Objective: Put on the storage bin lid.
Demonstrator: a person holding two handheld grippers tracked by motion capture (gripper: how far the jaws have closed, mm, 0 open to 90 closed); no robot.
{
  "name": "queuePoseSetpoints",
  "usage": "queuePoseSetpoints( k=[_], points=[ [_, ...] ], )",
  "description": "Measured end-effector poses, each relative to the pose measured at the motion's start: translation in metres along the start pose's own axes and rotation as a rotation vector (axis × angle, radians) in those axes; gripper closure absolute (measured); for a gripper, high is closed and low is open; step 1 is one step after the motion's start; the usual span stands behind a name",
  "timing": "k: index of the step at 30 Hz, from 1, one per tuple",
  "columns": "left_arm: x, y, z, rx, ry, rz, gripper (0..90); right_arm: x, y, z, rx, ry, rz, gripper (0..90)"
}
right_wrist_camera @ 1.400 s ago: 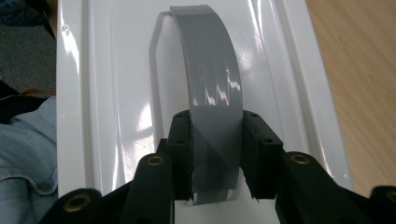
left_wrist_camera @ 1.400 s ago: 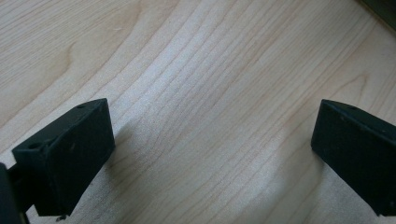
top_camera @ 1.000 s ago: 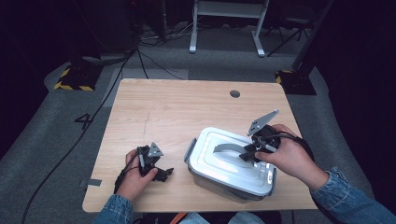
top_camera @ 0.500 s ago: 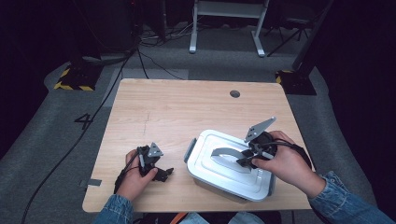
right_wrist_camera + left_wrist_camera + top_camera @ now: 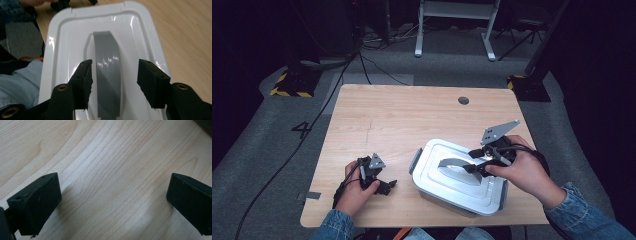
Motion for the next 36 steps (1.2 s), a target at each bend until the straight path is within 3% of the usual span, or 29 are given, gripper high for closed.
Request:
queuePoseSetpoints(
  k=[6,15,27,36],
  points=[
    [-0.002,-0.007,0.006,0.011,0.015,0.023,0.1,0.028,0.008,0.011,0.093,-0.063,-0.045,43.3],
    [-0.006,-0.015,0.015,0.014,0.037,0.043,0.1,0.076,-0.009,0.025,0.147,-0.160,-0.154,40.8],
    [-0.010,-0.019,0.020,0.016,0.040,0.047,0.1,0.113,-0.062,0.035,0.138,-0.241,-0.272,40.6],
    [-0.012,-0.020,0.021,0.021,0.045,0.053,0.1,0.131,-0.124,0.020,0.077,-0.286,-0.354,37.9]
  ],
)
Point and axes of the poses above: each handheld gripper's, and its own axes: z roughly backward along the jaws, y roughly out of its top, x roughly to its right, the point moved 8 cm from there along -z, roughly forward along the jaws, and after that the axes turned 14 degrees about -y, right-handed, at the moved point
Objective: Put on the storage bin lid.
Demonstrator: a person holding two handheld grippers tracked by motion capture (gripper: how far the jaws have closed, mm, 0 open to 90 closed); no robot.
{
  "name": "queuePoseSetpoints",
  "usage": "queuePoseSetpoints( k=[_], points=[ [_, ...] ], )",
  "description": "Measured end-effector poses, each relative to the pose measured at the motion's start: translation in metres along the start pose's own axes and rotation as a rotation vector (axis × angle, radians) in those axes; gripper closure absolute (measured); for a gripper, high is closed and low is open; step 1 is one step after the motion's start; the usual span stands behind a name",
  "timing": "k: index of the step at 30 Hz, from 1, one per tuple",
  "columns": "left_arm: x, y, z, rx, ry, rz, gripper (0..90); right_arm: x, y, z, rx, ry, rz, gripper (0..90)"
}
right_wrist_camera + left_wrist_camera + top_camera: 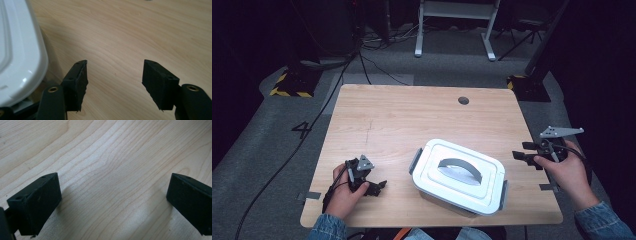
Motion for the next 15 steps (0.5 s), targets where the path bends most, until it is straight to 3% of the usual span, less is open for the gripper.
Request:
queuePoseSetpoints(
  k=[7,15],
  points=[
    [0.000,0.000,0.000,-0.001,0.001,0.001,0.1,0.014,-0.042,-0.018,-0.038,-0.020,-0.029,36.1],
    [0.000,0.000,0.000,0.000,0.001,0.001,0.0,0.016,-0.080,-0.041,-0.075,-0.031,-0.033,33.9]
  ],
)
Point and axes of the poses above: each handheld gripper's, and its own axes: z roughly backward along the jaws, y roughly out of its top, x roughly to its right, the point moved 8 cm from there along -z, roughly forward along the jaws, and after that the axes turned 14 degrees about -y, right-handed, at the moved point
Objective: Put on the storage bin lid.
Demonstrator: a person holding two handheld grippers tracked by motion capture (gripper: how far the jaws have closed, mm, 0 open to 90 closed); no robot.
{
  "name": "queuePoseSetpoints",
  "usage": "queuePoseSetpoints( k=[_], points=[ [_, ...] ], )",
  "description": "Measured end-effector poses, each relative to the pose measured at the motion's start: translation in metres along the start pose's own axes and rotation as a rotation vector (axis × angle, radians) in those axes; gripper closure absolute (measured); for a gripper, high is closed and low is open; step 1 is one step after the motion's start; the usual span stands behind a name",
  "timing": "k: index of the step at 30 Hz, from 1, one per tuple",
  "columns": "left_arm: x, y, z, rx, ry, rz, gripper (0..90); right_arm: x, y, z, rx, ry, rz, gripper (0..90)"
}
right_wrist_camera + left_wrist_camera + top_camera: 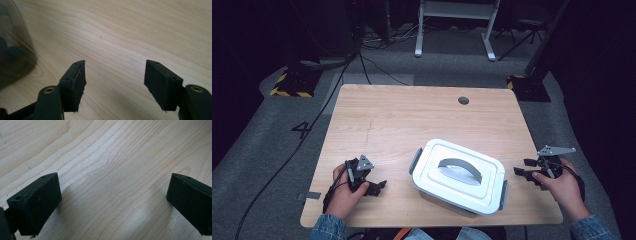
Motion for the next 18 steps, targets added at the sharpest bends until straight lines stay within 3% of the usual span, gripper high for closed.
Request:
queuePoseSetpoints(
  k=[9,12,16,18],
  points=[
    [0.000,0.000,0.000,0.000,0.000,0.000,0.0,-0.006,-0.025,-0.020,-0.002,-0.028,0.045,33.0],
    [0.000,0.000,0.000,0.000,0.000,0.000,0.0,-0.008,-0.030,-0.024,0.006,-0.025,0.035,31.1],
    [0.000,0.000,0.000,0.000,0.000,0.000,0.0,-0.007,-0.031,-0.027,0.045,-0.048,0.034,24.4],
    [0.000,0.000,0.000,0.000,0.000,0.000,0.0,-0.009,-0.031,-0.031,0.070,-0.064,0.057,13.2]
  ],
)
Point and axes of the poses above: each handheld gripper's, and its own axes: z roughly backward along the jaws, y roughly out of its top, x roughly to its right, the point moved 8 cm from there along -z, roughly forward along the jaws, and after that the axes turned 14 degrees about -y, right-handed, at the moved point
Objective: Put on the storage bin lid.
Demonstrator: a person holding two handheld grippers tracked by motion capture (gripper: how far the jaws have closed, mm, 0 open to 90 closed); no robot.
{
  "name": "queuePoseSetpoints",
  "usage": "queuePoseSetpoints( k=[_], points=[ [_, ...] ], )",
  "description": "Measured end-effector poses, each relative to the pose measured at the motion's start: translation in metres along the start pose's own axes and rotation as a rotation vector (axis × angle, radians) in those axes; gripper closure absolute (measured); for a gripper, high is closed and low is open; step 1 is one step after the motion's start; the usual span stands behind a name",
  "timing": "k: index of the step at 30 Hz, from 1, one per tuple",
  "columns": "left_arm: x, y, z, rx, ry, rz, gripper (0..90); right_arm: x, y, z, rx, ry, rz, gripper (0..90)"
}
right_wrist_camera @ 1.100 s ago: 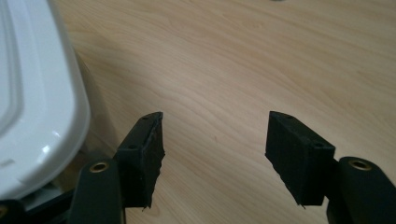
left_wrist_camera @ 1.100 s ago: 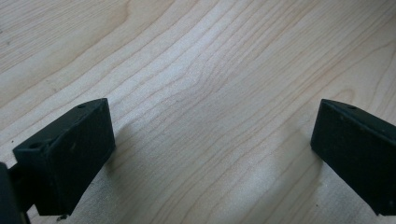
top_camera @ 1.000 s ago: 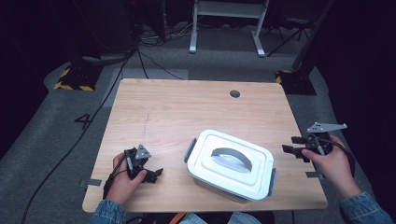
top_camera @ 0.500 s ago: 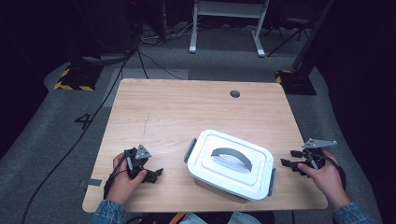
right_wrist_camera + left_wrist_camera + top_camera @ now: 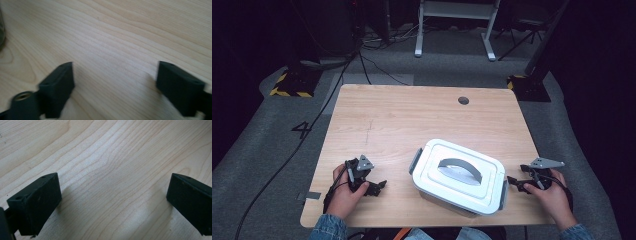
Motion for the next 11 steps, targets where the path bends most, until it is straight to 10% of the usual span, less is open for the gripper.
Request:
queuePoseSetpoints(
  k=[11],
  points=[
    [0.0000,0.0000,-0.0001,0.001,0.000,0.000,0.0,-0.0066,0.0039,-0.0100,-0.013,-0.038,-0.037,0.4]
  ],
)
Point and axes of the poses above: each handheld gripper's, and its own axes: z roughly backward along the jaws, y roughly out of its top, x roughly to its right, the point moved 8 cm from there along -z, roughly forward along the jaws, and after that the axes turned 14 degrees about -y, right-handed, at the moved point
